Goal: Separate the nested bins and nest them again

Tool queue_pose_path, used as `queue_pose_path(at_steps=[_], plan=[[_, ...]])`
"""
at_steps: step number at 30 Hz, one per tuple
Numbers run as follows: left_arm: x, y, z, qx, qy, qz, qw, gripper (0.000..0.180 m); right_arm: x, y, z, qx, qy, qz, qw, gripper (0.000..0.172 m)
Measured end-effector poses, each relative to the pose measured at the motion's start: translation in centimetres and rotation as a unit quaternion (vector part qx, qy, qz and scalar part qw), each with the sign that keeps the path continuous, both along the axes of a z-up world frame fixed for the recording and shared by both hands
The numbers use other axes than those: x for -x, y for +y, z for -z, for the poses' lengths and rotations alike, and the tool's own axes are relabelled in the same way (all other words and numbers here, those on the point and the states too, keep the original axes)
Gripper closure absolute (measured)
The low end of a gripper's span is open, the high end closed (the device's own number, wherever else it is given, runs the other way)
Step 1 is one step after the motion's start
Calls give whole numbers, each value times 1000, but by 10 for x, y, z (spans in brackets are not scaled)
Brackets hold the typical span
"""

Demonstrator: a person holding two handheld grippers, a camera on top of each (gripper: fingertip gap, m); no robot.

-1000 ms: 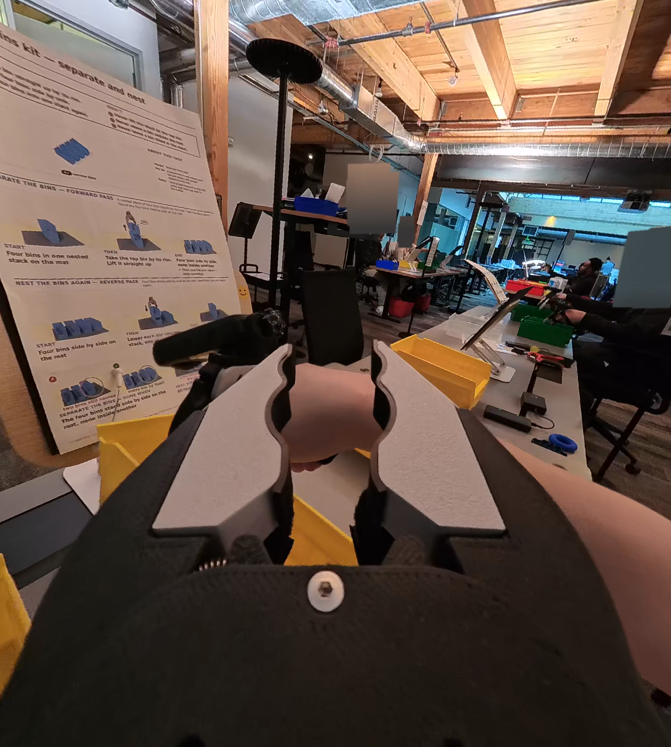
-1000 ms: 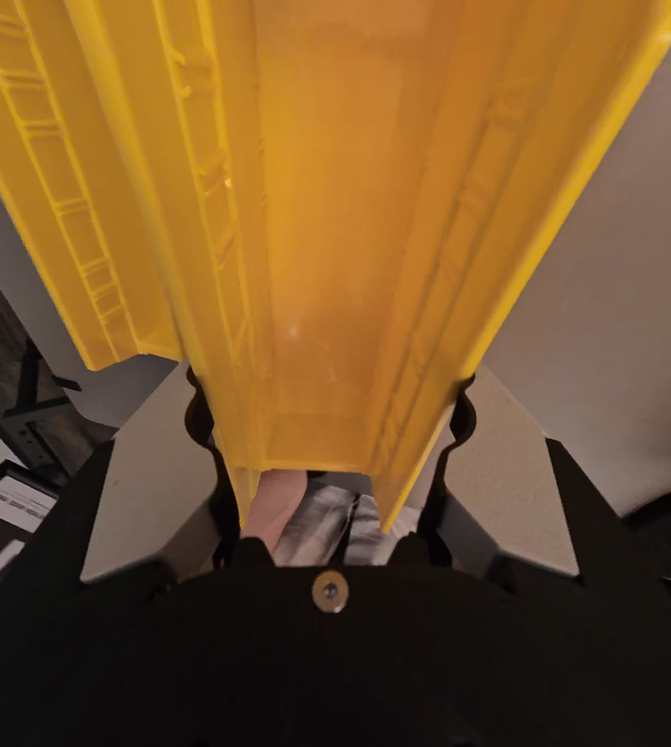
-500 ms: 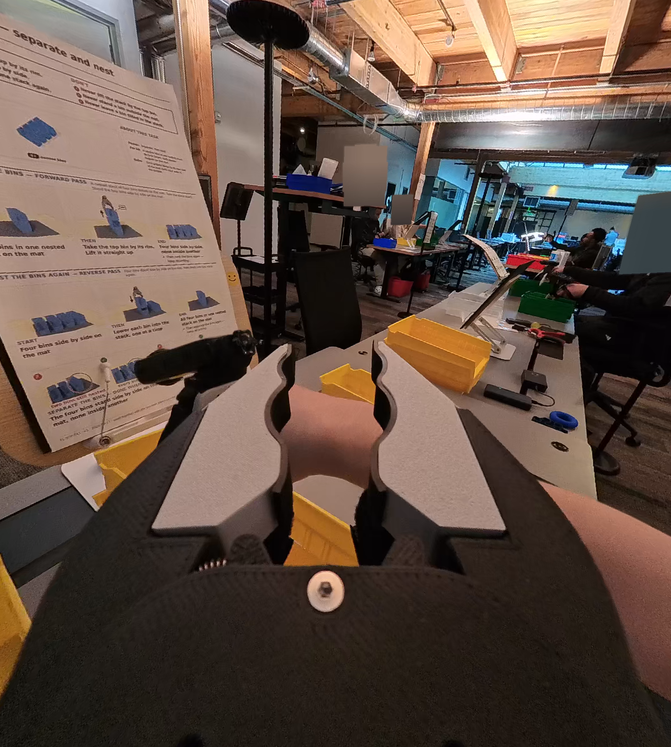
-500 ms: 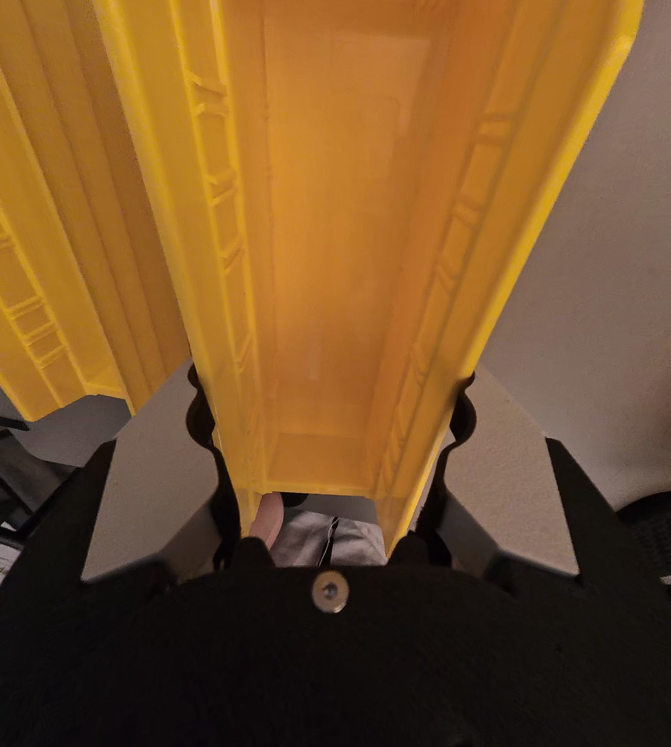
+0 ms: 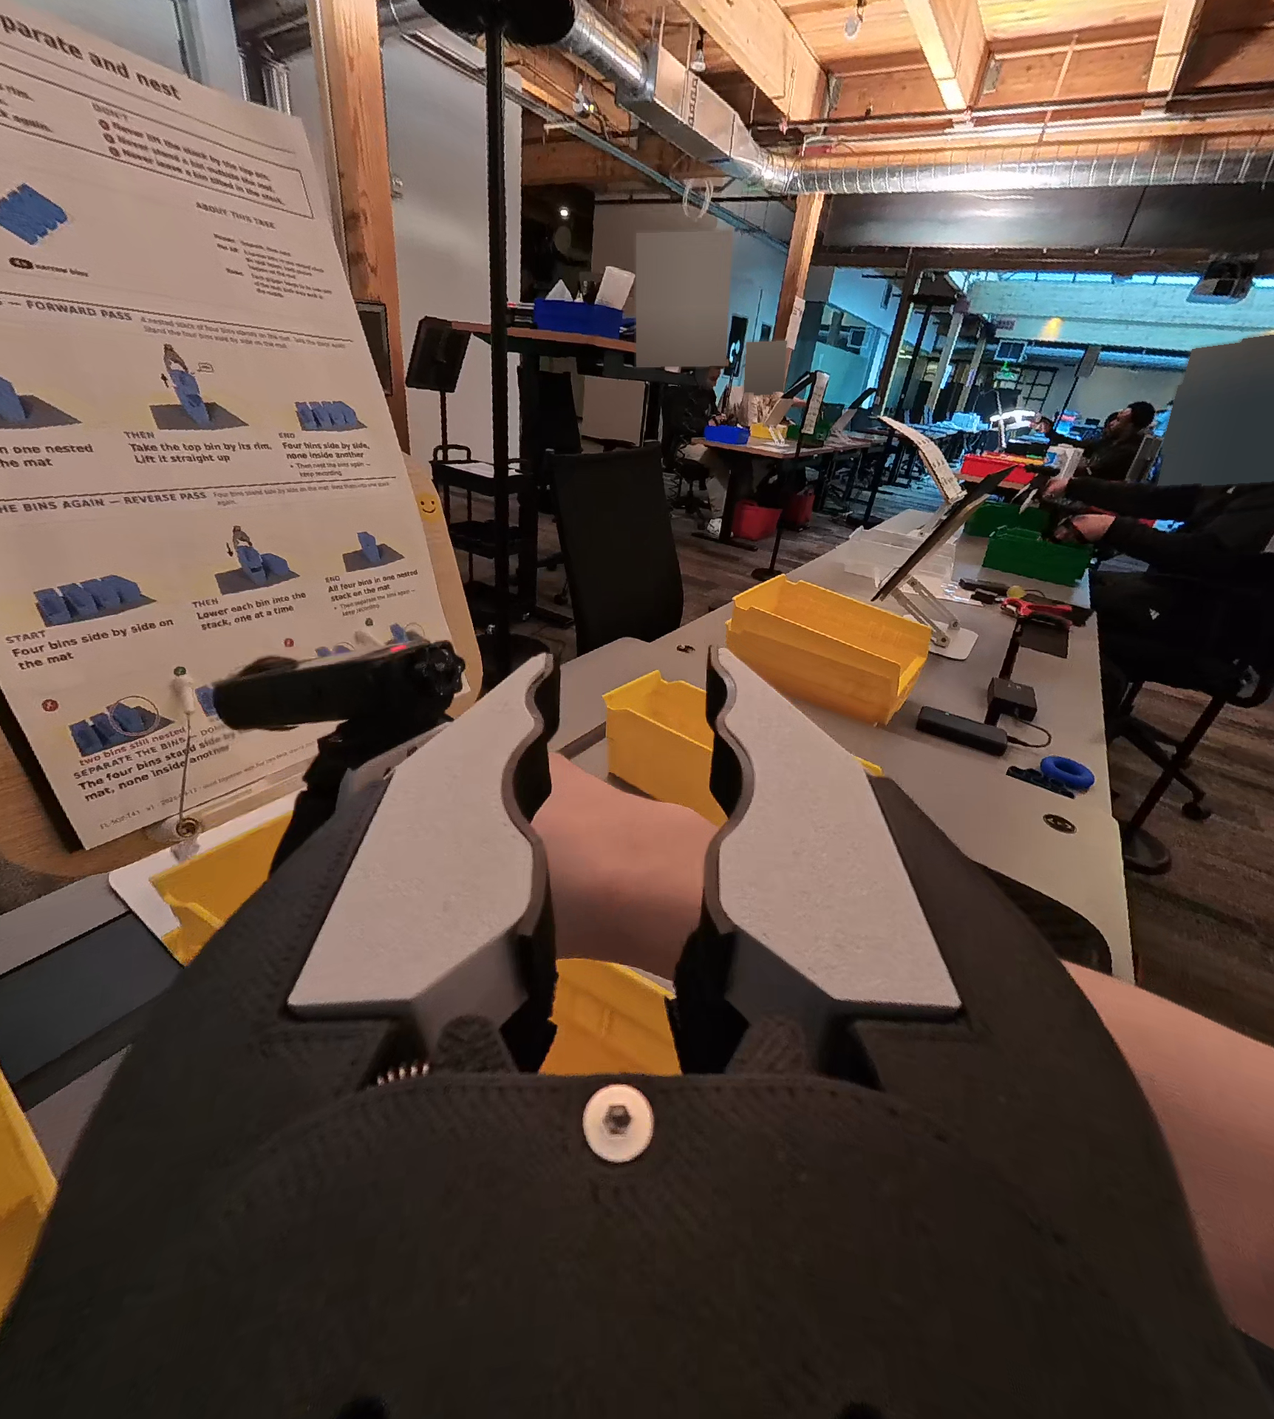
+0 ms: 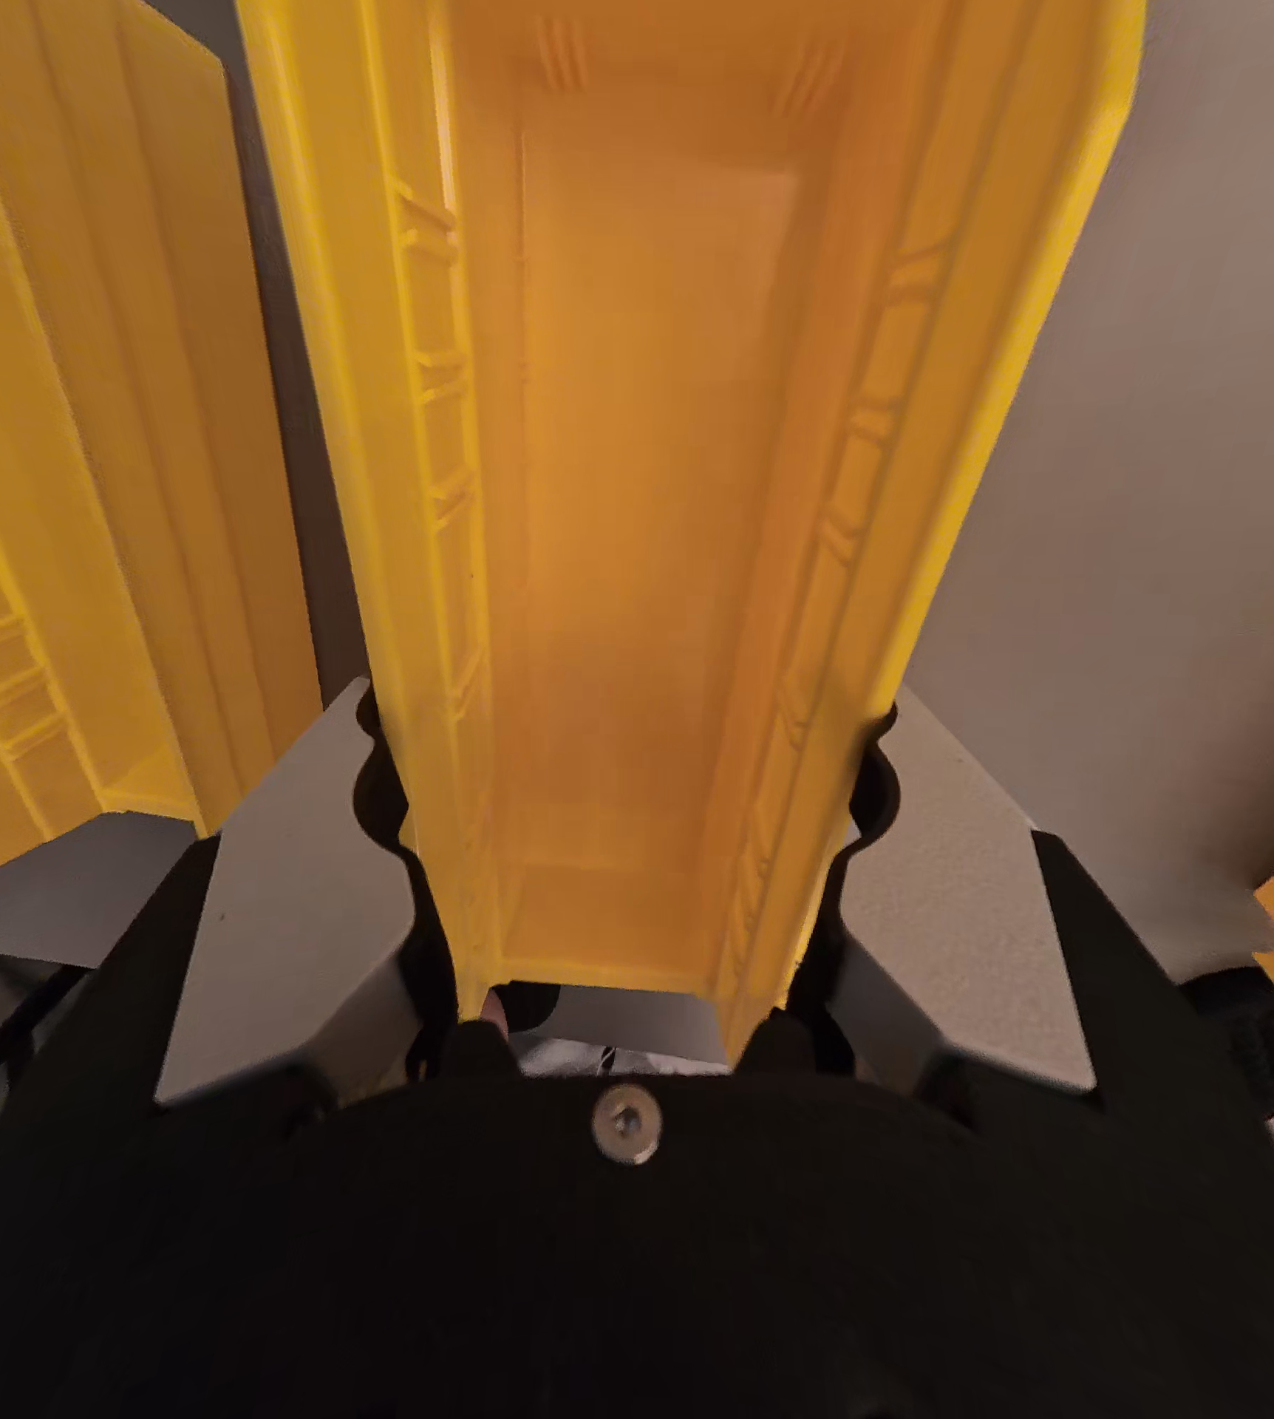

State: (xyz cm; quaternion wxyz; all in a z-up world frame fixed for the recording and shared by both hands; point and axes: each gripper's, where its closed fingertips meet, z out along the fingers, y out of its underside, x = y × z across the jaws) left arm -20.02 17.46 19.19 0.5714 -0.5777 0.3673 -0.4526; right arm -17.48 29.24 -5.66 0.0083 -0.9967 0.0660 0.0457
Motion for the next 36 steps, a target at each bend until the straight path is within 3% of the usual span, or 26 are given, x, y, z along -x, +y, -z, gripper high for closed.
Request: queue_pose_path(at_steps=[22,31,36], plan=[[-5,0,5,6,15,3,1000,143,-7,20,6,-108,-18,-13,994,52],[-5,3,8,15,18,1,1000,141,-6,14,15,-103,-20,-43,994,42],[-2,5,7,16,13,-3,1000,141,-8,16,-2,-128,-27,-62,989,44]])
